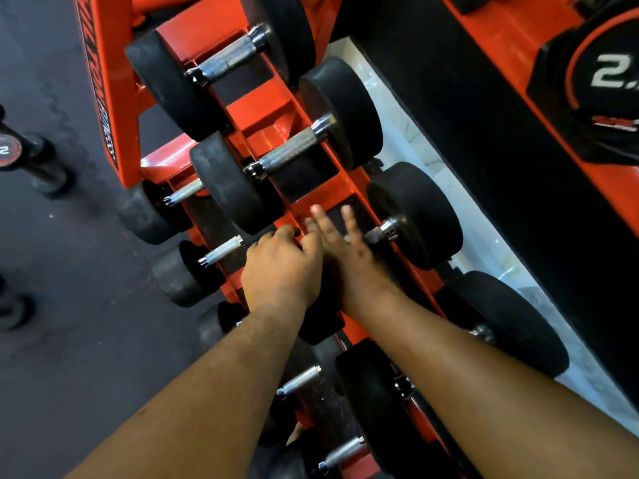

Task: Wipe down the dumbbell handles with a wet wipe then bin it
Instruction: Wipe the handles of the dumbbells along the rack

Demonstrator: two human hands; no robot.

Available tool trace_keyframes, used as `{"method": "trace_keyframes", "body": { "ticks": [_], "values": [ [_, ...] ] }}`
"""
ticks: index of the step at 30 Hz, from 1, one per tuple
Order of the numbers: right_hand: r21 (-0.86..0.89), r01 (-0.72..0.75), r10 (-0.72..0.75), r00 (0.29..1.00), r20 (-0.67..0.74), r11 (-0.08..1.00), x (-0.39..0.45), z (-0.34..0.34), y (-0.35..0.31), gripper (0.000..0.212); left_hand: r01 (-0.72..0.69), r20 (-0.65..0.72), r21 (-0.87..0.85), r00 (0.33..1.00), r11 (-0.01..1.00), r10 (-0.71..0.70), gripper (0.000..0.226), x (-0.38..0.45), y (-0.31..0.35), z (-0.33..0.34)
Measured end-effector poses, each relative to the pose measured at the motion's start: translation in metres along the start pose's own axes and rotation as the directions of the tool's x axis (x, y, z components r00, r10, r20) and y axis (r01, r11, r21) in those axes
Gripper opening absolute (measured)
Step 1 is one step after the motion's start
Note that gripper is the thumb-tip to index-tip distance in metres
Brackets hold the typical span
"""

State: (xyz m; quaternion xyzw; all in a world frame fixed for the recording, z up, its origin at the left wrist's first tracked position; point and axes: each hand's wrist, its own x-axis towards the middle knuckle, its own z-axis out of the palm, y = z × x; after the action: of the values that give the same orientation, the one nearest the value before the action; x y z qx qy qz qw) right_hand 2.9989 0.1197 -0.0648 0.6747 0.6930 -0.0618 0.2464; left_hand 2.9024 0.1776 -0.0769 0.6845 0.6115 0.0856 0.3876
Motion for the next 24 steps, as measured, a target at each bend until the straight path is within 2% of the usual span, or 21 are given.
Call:
{"method": "trace_keyframes", "body": {
  "ticks": [1, 2, 3, 5, 8, 12, 13, 15, 17, 19, 21, 23, 24],
  "values": [
    [0.086, 0.000, -0.004, 0.998, 0.057, 0.996, 0.004, -0.010, 0.003, 0.057, -0.004, -0.002, -0.001, 1.000, 1.000, 0.004, 0.038, 0.000, 0.000, 0.000],
    [0.174, 0.006, -0.016, 0.998, 0.053, 0.985, 0.004, -0.011, 0.008, 0.052, -0.006, -0.004, -0.003, 1.000, 1.000, 0.006, 0.038, 0.000, 0.000, 0.000],
    [0.220, 0.046, -0.044, 0.999, -0.014, 0.974, 0.001, -0.001, 0.011, 0.046, -0.005, -0.006, -0.004, 1.000, 1.000, 0.005, 0.038, 0.000, 0.000, 0.000],
    [0.170, 0.059, -0.039, 0.993, -0.115, 0.984, -0.016, 0.026, 0.014, 0.044, 0.005, -0.007, -0.008, 1.000, 1.000, -0.005, 0.038, 0.000, -0.001, 0.000],
    [0.081, -0.011, 0.015, 0.998, -0.054, 0.997, -0.034, 0.060, 0.010, 0.059, 0.003, -0.012, -0.014, 1.000, 1.000, -0.003, 0.041, 0.000, -0.002, 0.000],
    [0.020, -0.031, 0.032, 0.999, -0.022, 0.999, -0.022, 0.037, -0.002, 0.060, 0.003, -0.008, -0.002, 1.000, 1.000, -0.003, 0.040, 0.000, 0.000, 0.001],
    [0.031, -0.049, 0.048, 0.998, 0.028, 0.998, -0.013, 0.027, -0.001, 0.064, 0.004, -0.008, -0.003, 1.000, 1.000, -0.004, 0.040, 0.000, -0.001, 0.000],
    [0.204, -0.029, 0.017, 0.998, 0.057, 0.979, 0.006, 0.013, 0.005, 0.069, 0.005, -0.007, -0.009, 1.000, 1.000, -0.005, 0.039, 0.000, -0.001, 0.000],
    [0.223, 0.049, -0.070, 0.994, 0.088, 0.974, 0.018, 0.009, 0.009, 0.057, 0.010, -0.010, -0.018, 1.000, 1.000, -0.010, 0.036, 0.001, -0.001, 0.000],
    [0.245, 0.062, -0.068, 0.998, 0.017, 0.968, 0.006, 0.012, 0.012, 0.041, 0.010, -0.013, -0.022, 1.000, 1.000, -0.011, 0.034, 0.001, -0.002, -0.001],
    [0.227, 0.022, 0.017, 0.985, -0.171, 0.974, -0.019, 0.021, 0.010, 0.042, 0.008, -0.016, -0.023, 1.000, 1.000, -0.008, 0.032, 0.001, -0.001, 0.000],
    [0.103, -0.107, 0.130, 0.955, -0.265, 0.989, -0.031, 0.034, 0.006, 0.047, 0.007, -0.017, -0.018, 1.000, 1.000, -0.007, 0.031, 0.001, -0.003, 0.000],
    [0.104, -0.094, 0.114, 0.973, -0.201, 0.990, -0.030, 0.035, 0.004, 0.047, 0.001, -0.020, -0.015, 1.000, 1.000, -0.001, 0.031, 0.001, -0.003, 0.001]
  ]
}}
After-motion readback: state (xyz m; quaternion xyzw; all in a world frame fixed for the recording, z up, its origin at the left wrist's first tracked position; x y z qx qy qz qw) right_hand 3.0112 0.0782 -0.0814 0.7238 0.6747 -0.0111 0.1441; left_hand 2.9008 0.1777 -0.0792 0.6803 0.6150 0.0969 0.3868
